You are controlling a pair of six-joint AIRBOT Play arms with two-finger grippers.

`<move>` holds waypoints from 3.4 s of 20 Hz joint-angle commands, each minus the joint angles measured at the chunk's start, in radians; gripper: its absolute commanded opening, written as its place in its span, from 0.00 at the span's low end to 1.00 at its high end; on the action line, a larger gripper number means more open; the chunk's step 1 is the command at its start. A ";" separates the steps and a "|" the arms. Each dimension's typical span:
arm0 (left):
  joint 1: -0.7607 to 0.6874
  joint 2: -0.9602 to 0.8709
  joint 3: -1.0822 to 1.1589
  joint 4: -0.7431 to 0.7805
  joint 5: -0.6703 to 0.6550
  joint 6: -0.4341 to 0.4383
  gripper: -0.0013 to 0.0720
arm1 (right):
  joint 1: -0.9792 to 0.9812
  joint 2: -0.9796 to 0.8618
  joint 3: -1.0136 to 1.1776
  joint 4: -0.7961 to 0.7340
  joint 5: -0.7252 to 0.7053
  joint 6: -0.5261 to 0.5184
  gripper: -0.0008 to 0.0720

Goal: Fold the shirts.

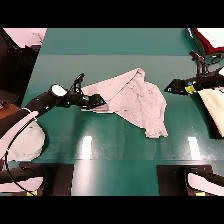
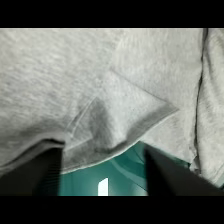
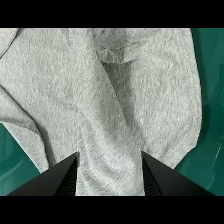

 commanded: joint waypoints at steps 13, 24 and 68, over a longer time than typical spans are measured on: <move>0.095 0.000 0.030 0.089 -0.217 -0.006 0.96 | 0.001 0.001 0.000 -0.001 0.005 0.000 0.62; 0.054 -0.012 -0.016 0.081 -0.043 -0.037 0.96 | 0.001 0.001 0.000 -0.001 0.000 0.000 0.62; 0.175 0.344 0.265 0.288 -0.077 -0.007 0.05 | -0.079 -0.080 -0.117 0.001 -0.008 0.000 0.76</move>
